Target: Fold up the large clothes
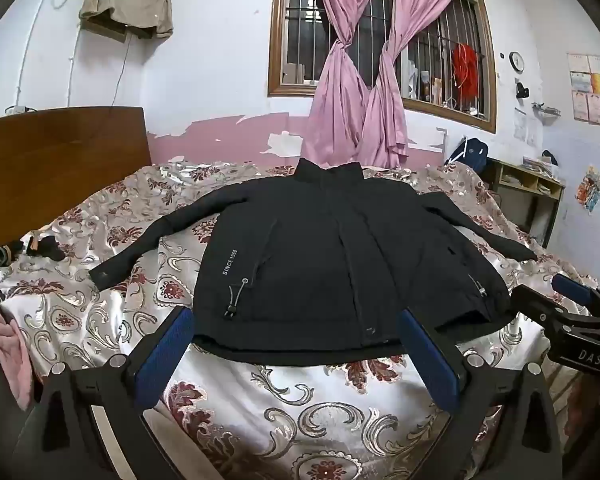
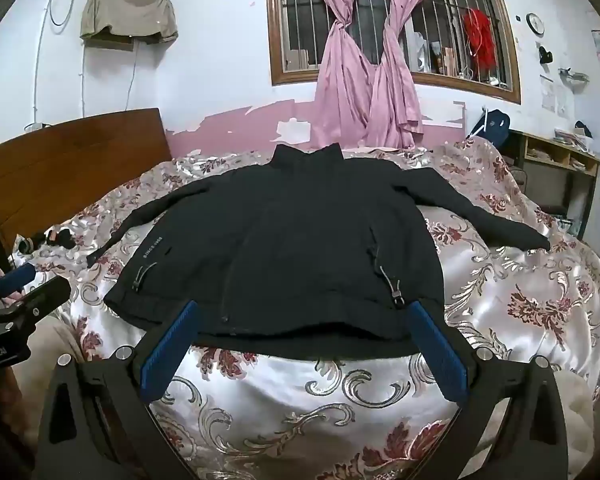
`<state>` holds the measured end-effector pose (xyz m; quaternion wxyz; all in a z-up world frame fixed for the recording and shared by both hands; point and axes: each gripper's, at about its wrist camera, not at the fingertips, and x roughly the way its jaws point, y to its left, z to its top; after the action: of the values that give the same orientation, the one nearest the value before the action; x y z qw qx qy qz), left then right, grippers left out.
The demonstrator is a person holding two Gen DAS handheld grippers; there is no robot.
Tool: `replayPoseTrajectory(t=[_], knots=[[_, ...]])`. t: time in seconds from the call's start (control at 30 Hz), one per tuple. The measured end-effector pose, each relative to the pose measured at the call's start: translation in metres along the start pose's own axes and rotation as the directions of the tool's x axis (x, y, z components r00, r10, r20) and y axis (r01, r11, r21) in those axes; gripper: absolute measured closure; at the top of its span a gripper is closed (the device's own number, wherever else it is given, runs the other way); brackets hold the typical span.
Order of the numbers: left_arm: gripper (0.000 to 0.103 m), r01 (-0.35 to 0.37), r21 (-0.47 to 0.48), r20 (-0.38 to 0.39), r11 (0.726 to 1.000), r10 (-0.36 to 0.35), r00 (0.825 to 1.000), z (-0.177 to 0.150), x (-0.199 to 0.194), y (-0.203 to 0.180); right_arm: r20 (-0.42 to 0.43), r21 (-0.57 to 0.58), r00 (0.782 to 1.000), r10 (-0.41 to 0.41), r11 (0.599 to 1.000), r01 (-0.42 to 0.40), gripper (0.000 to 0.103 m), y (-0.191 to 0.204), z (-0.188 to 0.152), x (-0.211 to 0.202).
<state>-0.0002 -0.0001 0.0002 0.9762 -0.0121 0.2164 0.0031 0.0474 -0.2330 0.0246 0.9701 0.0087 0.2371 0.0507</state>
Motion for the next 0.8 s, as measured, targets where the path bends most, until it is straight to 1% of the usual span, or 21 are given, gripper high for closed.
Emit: replayPoseTrajectory(t=[0.5, 0.53, 0.8], knots=[[0.000, -0.012, 0.011, 0.008, 1.000, 0.012, 1.000, -0.0037, -0.0071, -0.0065, 0.009, 0.005, 1.000, 0.001, 1.000, -0.001, 0.001, 0.0020, 0.0069, -0.0066], [0.000, -0.006, -0.003, 0.002, 1.000, 0.006, 1.000, 0.0003, -0.0035, 0.0006, 0.009, 0.004, 1.000, 0.001, 1.000, -0.001, 0.001, 0.0022, 0.0070, -0.0064], [0.000, -0.007, -0.002, 0.000, 1.000, 0.007, 1.000, 0.0003, -0.0006, -0.0007, 0.010, 0.001, 1.000, 0.004, 1.000, -0.004, 0.001, 0.0060, 0.0057, -0.0020]])
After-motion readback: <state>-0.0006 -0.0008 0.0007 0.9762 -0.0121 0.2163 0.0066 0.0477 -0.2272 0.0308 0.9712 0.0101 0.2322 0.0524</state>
